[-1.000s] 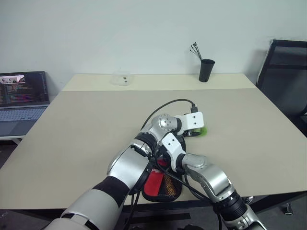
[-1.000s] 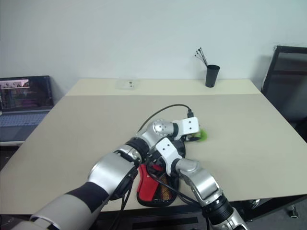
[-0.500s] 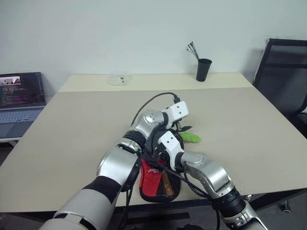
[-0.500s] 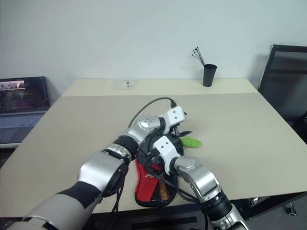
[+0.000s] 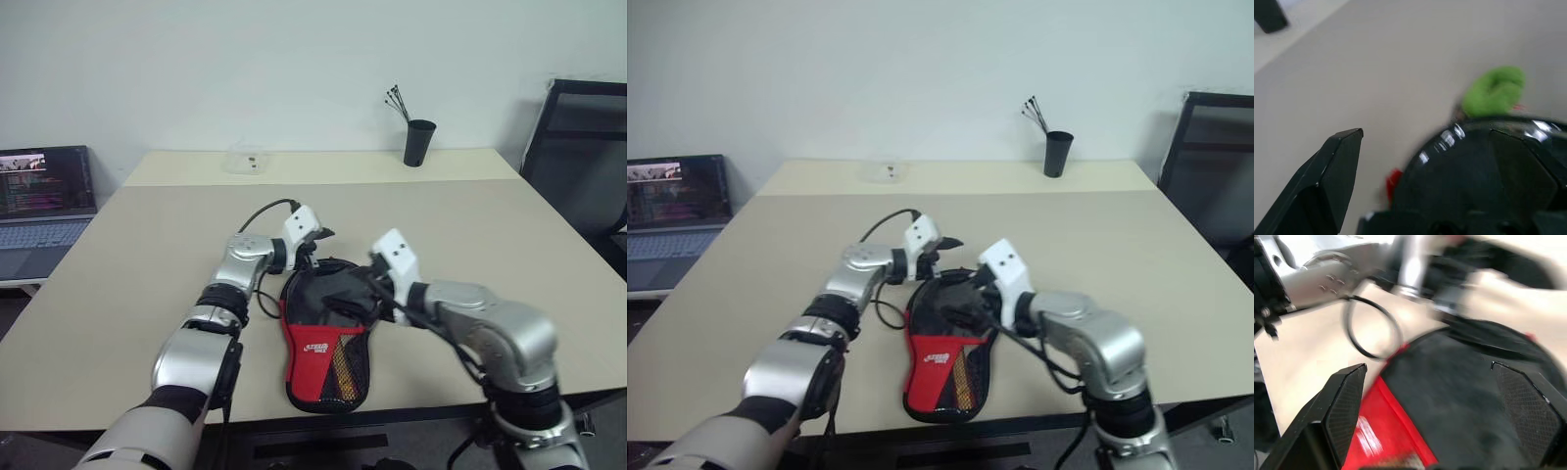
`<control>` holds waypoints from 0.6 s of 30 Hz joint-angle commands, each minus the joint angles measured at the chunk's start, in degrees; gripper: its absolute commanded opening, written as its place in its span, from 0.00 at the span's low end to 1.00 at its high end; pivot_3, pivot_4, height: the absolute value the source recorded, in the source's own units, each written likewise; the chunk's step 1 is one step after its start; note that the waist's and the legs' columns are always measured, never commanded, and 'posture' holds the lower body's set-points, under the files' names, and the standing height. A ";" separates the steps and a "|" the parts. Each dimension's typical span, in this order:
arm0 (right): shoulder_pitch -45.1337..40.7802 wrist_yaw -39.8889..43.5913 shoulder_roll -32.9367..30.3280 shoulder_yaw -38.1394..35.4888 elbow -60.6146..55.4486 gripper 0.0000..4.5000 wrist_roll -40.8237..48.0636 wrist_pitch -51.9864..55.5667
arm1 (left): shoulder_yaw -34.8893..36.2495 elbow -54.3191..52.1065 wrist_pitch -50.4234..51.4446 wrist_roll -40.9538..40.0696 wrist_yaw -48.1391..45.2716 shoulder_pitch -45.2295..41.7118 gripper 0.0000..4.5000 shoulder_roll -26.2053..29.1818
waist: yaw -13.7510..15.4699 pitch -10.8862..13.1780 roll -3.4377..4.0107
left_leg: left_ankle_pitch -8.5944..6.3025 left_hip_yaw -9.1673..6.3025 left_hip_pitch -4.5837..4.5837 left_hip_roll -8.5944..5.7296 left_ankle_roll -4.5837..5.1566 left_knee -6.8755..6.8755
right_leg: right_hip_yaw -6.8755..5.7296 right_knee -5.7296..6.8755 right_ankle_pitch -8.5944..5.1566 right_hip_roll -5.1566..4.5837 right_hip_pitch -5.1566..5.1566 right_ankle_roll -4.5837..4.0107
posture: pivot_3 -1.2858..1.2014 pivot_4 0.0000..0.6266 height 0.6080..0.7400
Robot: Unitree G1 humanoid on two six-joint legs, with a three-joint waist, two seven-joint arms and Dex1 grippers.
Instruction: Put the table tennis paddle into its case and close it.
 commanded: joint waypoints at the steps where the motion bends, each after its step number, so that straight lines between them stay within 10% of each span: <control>1: -0.67 1.44 -4.63 -2.20 2.10 1.00 -0.12 -4.09 | -3.16 -8.21 2.24 -1.07 -7.78 3.29 0.99 1.48 | 0.01 0.00 0.00 | 0.00 0.00 0.01 0.02 0.00 -0.01 | -0.01 0.00 0.00 0.01 0.00 -0.01 | 0.52 0.24 1.00; 18: -0.71 -1.25 -5.54 3.05 19.56 1.00 -8.97 -22.47 | -10.27 -9.97 1.78 -0.01 -13.36 6.84 0.99 -0.90 | 0.03 0.00 0.00 | 0.00 0.03 -0.01 0.04 0.03 0.02 | 0.08 0.02 0.02 0.13 -0.01 0.00 | 0.52 0.24 1.00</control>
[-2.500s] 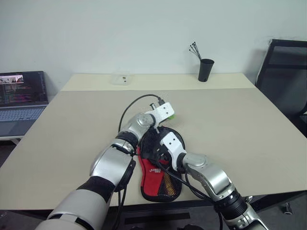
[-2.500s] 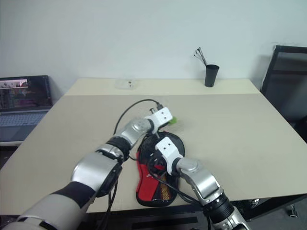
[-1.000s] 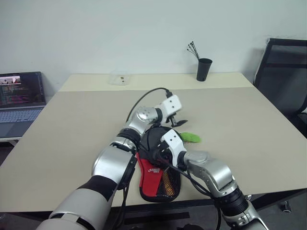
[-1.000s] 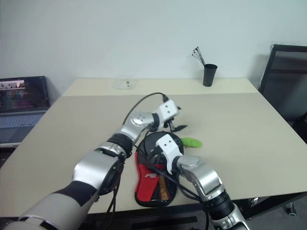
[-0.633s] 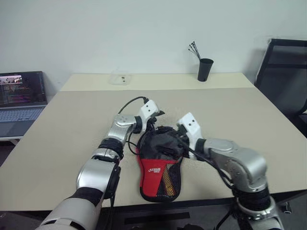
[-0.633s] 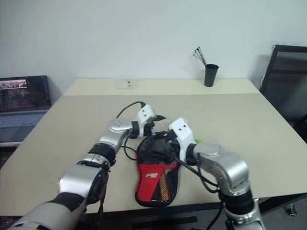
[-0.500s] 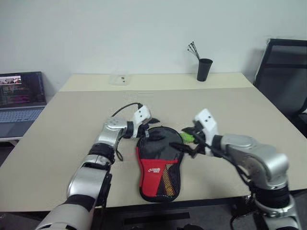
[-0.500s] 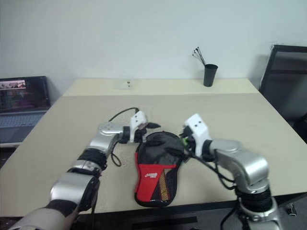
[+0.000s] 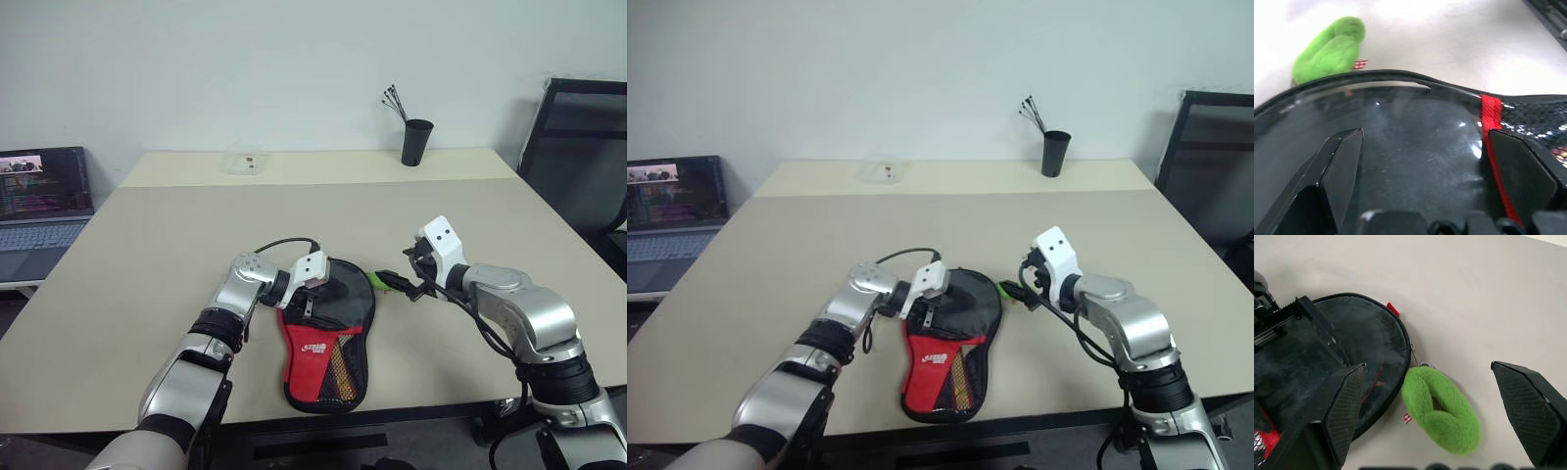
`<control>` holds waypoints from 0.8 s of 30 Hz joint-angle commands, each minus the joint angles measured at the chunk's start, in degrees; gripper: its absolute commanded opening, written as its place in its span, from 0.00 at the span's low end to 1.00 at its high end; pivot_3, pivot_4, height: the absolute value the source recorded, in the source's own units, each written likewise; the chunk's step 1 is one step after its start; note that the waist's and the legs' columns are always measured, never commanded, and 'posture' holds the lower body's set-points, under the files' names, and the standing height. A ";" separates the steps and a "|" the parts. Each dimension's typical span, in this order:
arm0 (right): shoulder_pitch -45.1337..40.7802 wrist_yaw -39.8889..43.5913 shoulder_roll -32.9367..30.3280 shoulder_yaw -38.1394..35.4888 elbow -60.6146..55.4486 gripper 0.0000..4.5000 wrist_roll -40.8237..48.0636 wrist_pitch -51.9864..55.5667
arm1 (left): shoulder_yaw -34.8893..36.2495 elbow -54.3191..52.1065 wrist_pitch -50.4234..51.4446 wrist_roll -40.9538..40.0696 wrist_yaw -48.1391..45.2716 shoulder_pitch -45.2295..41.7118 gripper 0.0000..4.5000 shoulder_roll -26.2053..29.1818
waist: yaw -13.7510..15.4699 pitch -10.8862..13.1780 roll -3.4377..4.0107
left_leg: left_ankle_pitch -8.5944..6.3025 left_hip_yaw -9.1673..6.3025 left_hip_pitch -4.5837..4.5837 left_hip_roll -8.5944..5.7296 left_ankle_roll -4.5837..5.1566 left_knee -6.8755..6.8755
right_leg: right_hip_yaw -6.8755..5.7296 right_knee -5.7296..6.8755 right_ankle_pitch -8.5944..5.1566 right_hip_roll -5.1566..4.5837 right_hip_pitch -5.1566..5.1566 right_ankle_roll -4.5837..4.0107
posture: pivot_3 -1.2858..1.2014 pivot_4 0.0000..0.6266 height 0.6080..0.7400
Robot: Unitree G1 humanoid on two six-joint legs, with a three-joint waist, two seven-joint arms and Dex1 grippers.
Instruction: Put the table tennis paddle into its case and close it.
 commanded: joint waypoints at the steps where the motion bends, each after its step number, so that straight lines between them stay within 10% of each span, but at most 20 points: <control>1: -0.52 -0.07 0.24 0.83 1.23 1.00 -1.36 -3.49 | -0.73 0.21 -0.68 -0.02 0.14 0.94 0.99 0.03 | -0.01 0.00 0.00 | 0.00 0.00 0.01 0.00 0.00 0.00 | 0.01 0.00 0.00 0.00 0.01 0.01 | 0.52 0.24 1.00; 24: -6.14 9.36 -3.14 13.88 24.98 0.91 -20.00 -29.89 | -2.34 1.53 -0.13 -0.58 3.67 3.20 1.00 -2.49 | 0.08 -0.04 0.04 | 0.00 0.07 0.17 -0.02 0.00 0.03 | 0.11 0.01 0.03 0.00 0.11 0.05 | 0.52 0.24 1.00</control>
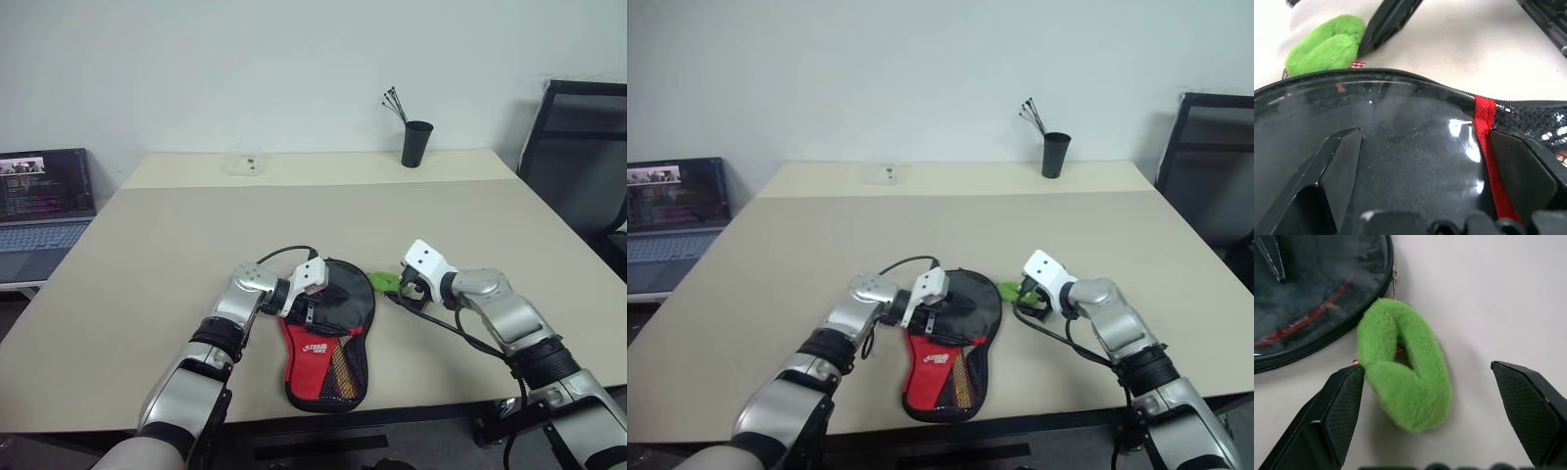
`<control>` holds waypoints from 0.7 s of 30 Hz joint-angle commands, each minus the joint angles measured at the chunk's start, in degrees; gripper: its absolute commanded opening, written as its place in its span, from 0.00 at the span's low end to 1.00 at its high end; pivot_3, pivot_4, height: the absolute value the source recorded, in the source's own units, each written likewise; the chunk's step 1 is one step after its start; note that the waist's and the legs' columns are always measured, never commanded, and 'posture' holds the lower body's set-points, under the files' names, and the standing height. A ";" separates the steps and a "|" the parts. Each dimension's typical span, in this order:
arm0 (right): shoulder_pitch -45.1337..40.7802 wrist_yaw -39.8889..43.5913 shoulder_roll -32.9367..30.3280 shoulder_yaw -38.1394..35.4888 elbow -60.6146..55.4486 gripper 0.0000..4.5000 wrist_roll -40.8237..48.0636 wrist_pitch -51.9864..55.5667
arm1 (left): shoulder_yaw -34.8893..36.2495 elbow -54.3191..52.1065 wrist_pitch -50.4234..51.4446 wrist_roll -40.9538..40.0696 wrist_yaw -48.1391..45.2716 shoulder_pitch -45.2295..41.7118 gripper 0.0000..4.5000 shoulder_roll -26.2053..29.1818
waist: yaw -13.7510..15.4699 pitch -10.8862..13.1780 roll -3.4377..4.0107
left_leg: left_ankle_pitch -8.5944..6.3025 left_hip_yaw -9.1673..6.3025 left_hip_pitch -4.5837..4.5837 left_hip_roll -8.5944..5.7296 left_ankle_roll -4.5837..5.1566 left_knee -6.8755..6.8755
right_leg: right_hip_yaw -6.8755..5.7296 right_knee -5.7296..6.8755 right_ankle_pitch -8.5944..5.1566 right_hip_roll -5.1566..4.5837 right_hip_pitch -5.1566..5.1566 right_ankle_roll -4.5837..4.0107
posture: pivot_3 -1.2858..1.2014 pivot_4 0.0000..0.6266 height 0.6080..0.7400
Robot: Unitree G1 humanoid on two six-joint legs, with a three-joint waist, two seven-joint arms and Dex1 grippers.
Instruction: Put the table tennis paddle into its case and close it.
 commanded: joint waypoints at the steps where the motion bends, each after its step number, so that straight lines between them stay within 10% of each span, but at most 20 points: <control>1: -1.78 -0.24 0.76 0.65 1.02 0.85 -2.71 -2.93 | -2.06 1.73 -0.08 1.75 0.68 0.55 1.00 -1.38 | 0.08 0.00 0.00 | 0.00 0.00 0.00 0.00 0.00 0.00 | 0.00 0.00 0.00 0.00 0.00 0.00 | 0.52 0.24 1.00; 12: -1.14 1.56 -0.56 -0.69 0.01 0.01 -5.55 -2.25 | -2.95 7.61 -1.02 3.87 2.84 0.18 1.00 -3.92 | 1.14 -0.30 0.18 | 0.00 -0.02 0.16 -0.05 0.00 0.07 | -0.04 -0.05 0.01 -0.04 0.25 0.02 | 0.52 0.24 1.00; 21: 3.17 5.37 -6.09 -1.85 -12.92 0.01 -4.45 3.48 | -3.83 10.67 -0.55 4.80 3.00 1.41 1.00 -4.46 | 1.42 -0.91 0.48 | -0.01 -0.03 0.34 -0.05 0.00 0.05 | -0.04 -0.11 0.00 -0.04 0.43 0.02 | 0.52 0.24 1.00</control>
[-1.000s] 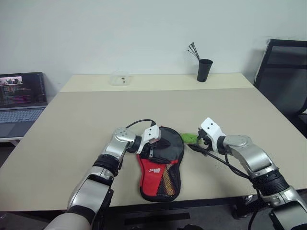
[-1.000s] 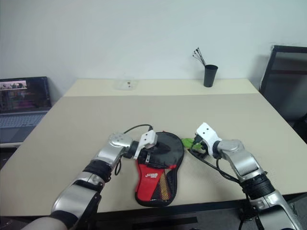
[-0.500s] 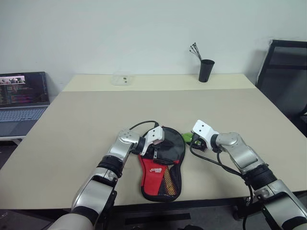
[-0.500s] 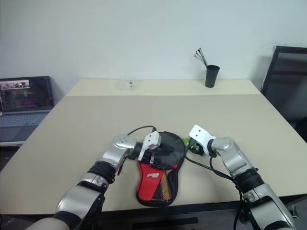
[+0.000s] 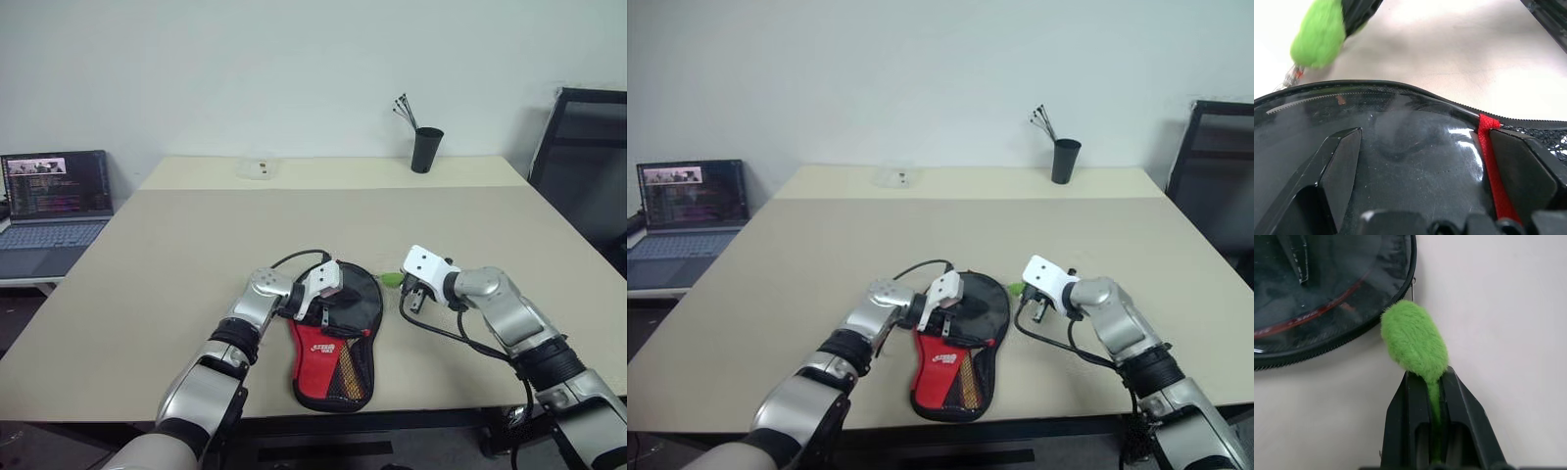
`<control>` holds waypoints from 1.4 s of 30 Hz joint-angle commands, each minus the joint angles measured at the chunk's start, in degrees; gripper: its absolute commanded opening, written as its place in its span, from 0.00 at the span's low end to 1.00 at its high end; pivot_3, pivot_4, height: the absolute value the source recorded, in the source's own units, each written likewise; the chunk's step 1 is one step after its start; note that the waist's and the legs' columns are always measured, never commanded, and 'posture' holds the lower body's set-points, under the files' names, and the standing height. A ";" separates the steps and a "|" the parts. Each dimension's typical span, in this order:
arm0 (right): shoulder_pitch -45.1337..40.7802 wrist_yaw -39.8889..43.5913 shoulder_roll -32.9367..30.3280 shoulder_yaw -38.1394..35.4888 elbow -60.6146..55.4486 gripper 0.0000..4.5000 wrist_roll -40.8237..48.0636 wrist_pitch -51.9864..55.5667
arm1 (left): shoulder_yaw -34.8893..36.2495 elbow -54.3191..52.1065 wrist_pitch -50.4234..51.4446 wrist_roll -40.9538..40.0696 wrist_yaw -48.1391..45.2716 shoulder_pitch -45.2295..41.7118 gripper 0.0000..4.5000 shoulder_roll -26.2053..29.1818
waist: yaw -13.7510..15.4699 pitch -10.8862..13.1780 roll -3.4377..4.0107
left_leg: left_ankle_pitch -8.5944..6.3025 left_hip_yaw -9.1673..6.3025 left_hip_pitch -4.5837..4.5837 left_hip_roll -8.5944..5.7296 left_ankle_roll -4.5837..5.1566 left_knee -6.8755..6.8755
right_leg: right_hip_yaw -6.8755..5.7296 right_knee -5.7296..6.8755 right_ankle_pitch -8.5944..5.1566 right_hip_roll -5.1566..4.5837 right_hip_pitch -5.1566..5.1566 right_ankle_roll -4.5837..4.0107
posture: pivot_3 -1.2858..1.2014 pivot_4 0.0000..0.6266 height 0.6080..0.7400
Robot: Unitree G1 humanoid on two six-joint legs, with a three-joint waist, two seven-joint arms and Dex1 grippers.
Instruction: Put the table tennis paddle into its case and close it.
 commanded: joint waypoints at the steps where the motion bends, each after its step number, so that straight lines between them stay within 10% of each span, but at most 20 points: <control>1: 1.72 1.97 -2.29 -2.60 -9.01 0.01 0.86 4.30 | -3.29 4.41 2.64 3.60 -0.17 2.73 1.00 -0.75 | 0.03 -0.13 0.06 | 0.00 0.00 0.02 0.00 0.00 -0.01 | 0.00 0.00 0.00 0.00 0.02 0.00 | 0.52 0.24 1.00; 42: 40.20 12.23 -17.66 -17.02 -59.21 0.01 28.64 27.09 | -3.16 7.69 5.56 4.70 0.71 0.13 1.00 -6.16 | 1.81 -1.03 -0.07 | -0.28 -0.35 -0.26 -0.13 0.39 -0.03 | -0.46 -1.12 0.09 -0.38 0.48 0.22 | 0.52 0.24 1.00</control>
